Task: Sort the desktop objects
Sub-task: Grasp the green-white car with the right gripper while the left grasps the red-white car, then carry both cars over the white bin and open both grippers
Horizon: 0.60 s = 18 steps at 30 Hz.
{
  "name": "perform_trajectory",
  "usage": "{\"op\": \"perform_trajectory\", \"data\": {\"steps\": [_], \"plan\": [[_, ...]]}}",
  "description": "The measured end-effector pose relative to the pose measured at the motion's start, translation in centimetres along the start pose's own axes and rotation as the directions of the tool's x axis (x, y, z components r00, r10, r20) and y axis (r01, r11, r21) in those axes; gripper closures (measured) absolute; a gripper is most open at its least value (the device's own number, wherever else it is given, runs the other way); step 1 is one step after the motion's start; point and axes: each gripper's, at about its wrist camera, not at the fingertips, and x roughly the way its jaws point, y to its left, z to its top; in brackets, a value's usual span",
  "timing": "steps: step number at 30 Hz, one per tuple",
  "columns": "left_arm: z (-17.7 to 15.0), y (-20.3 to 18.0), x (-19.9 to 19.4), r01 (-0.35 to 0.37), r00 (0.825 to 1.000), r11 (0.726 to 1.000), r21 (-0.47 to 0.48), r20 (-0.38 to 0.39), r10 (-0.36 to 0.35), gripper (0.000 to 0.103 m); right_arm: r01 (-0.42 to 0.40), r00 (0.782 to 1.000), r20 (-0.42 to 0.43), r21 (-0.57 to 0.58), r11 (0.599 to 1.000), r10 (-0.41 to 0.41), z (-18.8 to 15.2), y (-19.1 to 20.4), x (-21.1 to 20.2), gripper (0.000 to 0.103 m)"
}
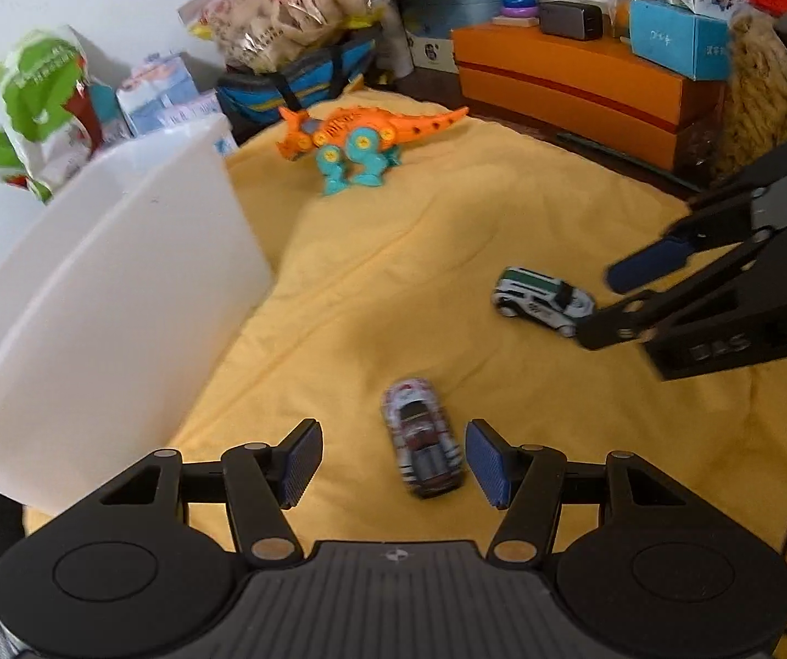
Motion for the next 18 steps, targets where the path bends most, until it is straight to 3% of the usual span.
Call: {"op": "perform_trajectory", "data": {"steps": [4,7,9,10,15,18], "plan": [[0.1,-0.3,2.5,0.024,0.998,0.997,-0.077,-0.061,-0.029,0.041,0.039,0.999,0.008,-0.053,0.998,-0.038,0.8,0.6,1.5,0.059],[-0.3,0.2,3.8,0.045,0.994,0.989,-0.138,-0.09,-0.058,0.052,0.047,0.999,-0.009,-0.072,0.996,-0.048,1.0,0.6,3.0,0.06],[-0.4,0.6,3.8,0.065,0.993,0.983,-0.174,-0.087,-0.082,0.069,0.051,0.998,-0.03,-0.093,0.994,-0.054,0.9,0.5,3.8,0.062],[-0.4,0.7,3.8,0.059,0.993,0.982,-0.178,-0.092,-0.076,0.07,0.035,0.999,-0.03,-0.091,0.995,-0.038,0.8,0.4,3.8,0.07],[-0.4,1.6,2.8,0.056,0.994,0.977,-0.207,-0.084,-0.074,0.07,0.009,0.999,-0.048,-0.111,0.994,-0.014,1.0,0.7,3.3,0.07],[0.3,2.8,0.3,0.057,0.998,0.974,-0.219,-0.023,-0.064,0.07,-0.007,1.0,-0.025,-0.134,0.991,0.003,1.7,1.5,1.9,0.07]]}}
